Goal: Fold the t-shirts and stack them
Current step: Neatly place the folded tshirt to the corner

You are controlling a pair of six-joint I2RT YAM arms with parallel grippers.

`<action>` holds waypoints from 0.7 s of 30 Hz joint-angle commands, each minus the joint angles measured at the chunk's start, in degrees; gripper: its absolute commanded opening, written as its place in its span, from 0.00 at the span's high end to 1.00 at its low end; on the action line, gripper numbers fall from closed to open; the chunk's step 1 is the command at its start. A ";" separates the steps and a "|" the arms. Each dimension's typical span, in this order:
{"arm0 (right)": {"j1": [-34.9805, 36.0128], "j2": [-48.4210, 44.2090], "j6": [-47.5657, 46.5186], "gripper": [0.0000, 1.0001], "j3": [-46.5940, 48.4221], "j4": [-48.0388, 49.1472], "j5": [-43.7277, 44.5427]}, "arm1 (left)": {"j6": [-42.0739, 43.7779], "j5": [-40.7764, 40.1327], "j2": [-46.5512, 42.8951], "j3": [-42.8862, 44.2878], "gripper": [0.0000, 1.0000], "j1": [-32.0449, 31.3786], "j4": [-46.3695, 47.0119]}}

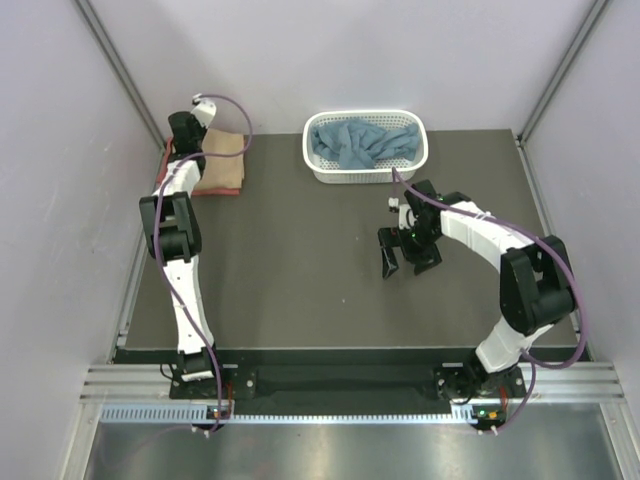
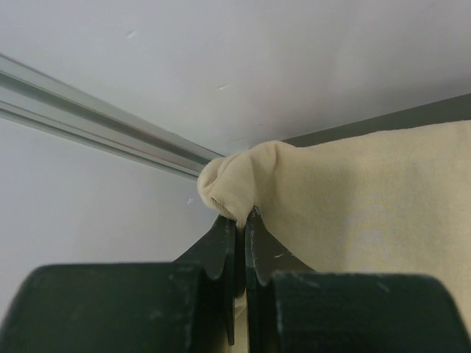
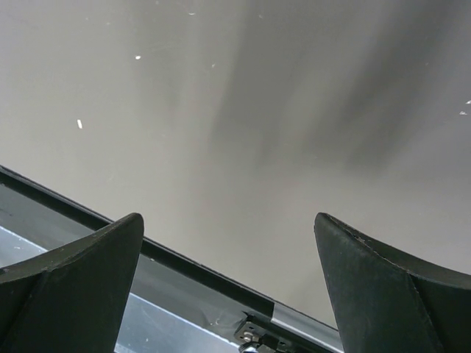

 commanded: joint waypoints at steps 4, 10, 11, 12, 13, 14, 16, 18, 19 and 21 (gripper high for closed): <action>-1.12 1.21 -0.63 0.01 2.89 -0.98 1.04 | -1.99 3.64 3.10 4.59 1.00 1.20 7.02; -1.21 2.36 -0.80 0.00 3.76 -1.59 1.56 | -3.49 0.75 6.09 5.73 0.93 1.64 11.41; -1.30 2.36 -0.89 0.00 3.68 -1.68 1.65 | -3.75 -0.48 6.36 5.73 0.81 1.64 11.60; -1.30 2.36 -0.89 0.00 3.42 -1.68 1.57 | -4.10 -1.28 6.36 5.73 0.53 1.64 12.38; -1.21 2.27 -0.80 0.00 3.33 -1.50 1.57 | -4.19 -2.33 6.45 5.82 0.43 1.64 12.82; -1.30 2.27 -0.80 0.00 3.15 -1.50 1.39 | -4.63 -5.56 6.36 6.60 0.36 1.64 13.26; -1.30 2.01 -0.45 0.00 2.98 -1.33 0.78 | -6.38 -7.34 6.01 7.75 0.21 1.73 13.01; -1.30 1.48 0.16 0.00 2.80 -0.71 0.43 | -7.78 -8.40 4.35 8.37 0.09 1.38 12.92; -1.30 1.22 0.51 0.00 2.71 -0.54 0.16 | -8.40 -8.92 3.64 8.63 0.01 1.03 12.83; -1.30 0.17 0.95 0.00 2.36 0.25 0.07 | -10.42 -11.63 1.71 9.60 0.01 0.67 12.04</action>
